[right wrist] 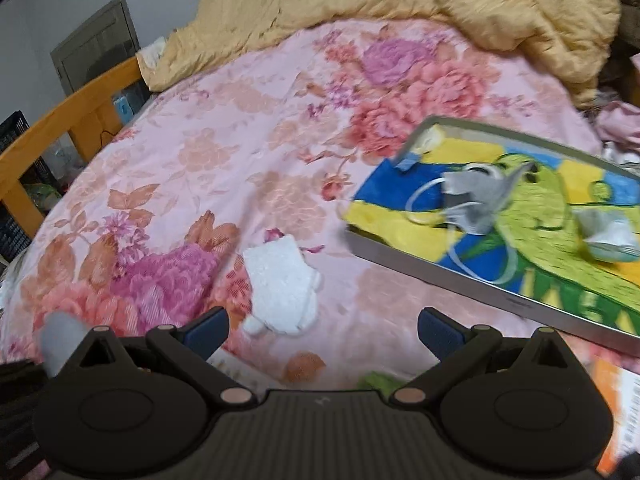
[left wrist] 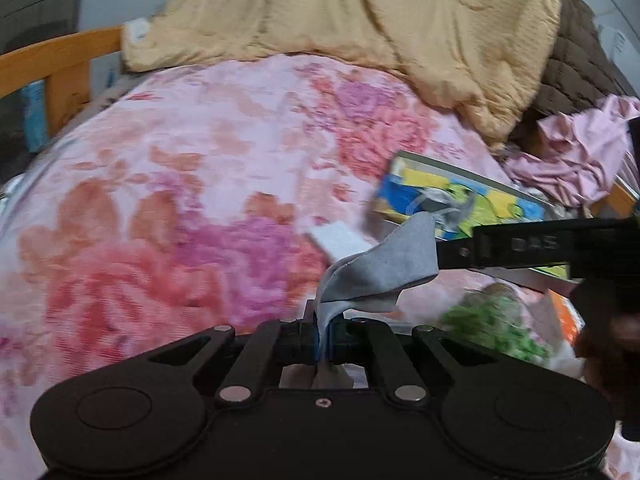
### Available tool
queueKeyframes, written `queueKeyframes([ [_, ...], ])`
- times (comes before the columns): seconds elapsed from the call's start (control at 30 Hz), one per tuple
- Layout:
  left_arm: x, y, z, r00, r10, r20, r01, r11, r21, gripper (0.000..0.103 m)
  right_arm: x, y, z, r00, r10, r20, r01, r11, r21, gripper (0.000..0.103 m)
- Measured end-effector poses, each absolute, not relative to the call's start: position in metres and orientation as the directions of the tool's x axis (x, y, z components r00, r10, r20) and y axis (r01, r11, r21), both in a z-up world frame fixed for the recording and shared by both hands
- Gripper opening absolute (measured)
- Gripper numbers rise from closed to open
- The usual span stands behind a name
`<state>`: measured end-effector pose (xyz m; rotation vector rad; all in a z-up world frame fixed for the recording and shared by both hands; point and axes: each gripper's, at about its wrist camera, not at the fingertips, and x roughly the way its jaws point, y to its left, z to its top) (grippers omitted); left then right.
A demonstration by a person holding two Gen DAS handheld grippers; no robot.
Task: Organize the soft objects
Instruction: 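Grasp the white foam insole piece with the right gripper while the left holds the grey cloth, then carry the grey cloth and white foam piece with both grippers over the tray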
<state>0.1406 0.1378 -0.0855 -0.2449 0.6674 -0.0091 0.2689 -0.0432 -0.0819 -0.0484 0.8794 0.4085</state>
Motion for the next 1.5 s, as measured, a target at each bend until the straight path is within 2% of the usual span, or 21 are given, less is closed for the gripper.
queueKeyframes([
  [0.23,0.139,0.168,-0.085,0.782,-0.057,-0.621,-0.105,0.97,-0.221,0.003,0.308,-0.003,-0.121,0.499,0.31,-0.809,-0.395,0.913,0.105,0.099],
  [0.3,0.14,0.172,-0.085,0.781,-0.058,-0.622,-0.104,0.97,-0.221,0.004,0.314,0.006,-0.129,0.475,0.305,-0.826,-0.41,0.907,0.099,0.093],
  [0.33,0.14,0.173,-0.087,0.779,-0.056,-0.624,-0.105,0.971,-0.217,0.004,0.317,0.011,-0.132,0.459,0.307,-0.834,-0.422,0.901,0.1,0.085],
  [0.43,0.143,0.173,-0.09,0.773,-0.06,-0.631,-0.107,0.969,-0.223,0.004,0.321,0.021,-0.137,0.445,0.277,-0.851,-0.436,0.898,0.064,0.081],
  [0.47,0.143,0.173,-0.091,0.772,-0.061,-0.633,-0.107,0.969,-0.224,0.004,0.321,0.022,-0.139,0.435,0.268,-0.859,-0.435,0.898,0.06,0.073],
  [0.57,0.146,0.17,-0.093,0.77,-0.065,-0.635,-0.107,0.967,-0.229,0.004,0.323,0.022,-0.142,0.424,0.24,-0.873,-0.42,0.907,0.045,0.061],
  [0.77,0.146,0.163,-0.089,0.774,-0.067,-0.63,-0.104,0.967,-0.231,0.004,0.308,0.005,-0.123,0.477,0.279,-0.833,-0.395,0.915,0.08,0.06],
  [1.03,0.145,0.147,-0.072,0.796,-0.07,-0.602,-0.095,0.966,-0.239,0.004,0.268,-0.055,-0.063,0.571,0.325,-0.754,-0.306,0.936,0.172,0.06],
  [1.5,0.163,0.033,-0.025,0.818,-0.265,-0.511,0.138,0.952,-0.273,0.004,0.169,-0.208,0.015,0.721,0.154,-0.675,-0.079,0.987,0.142,0.061],
])
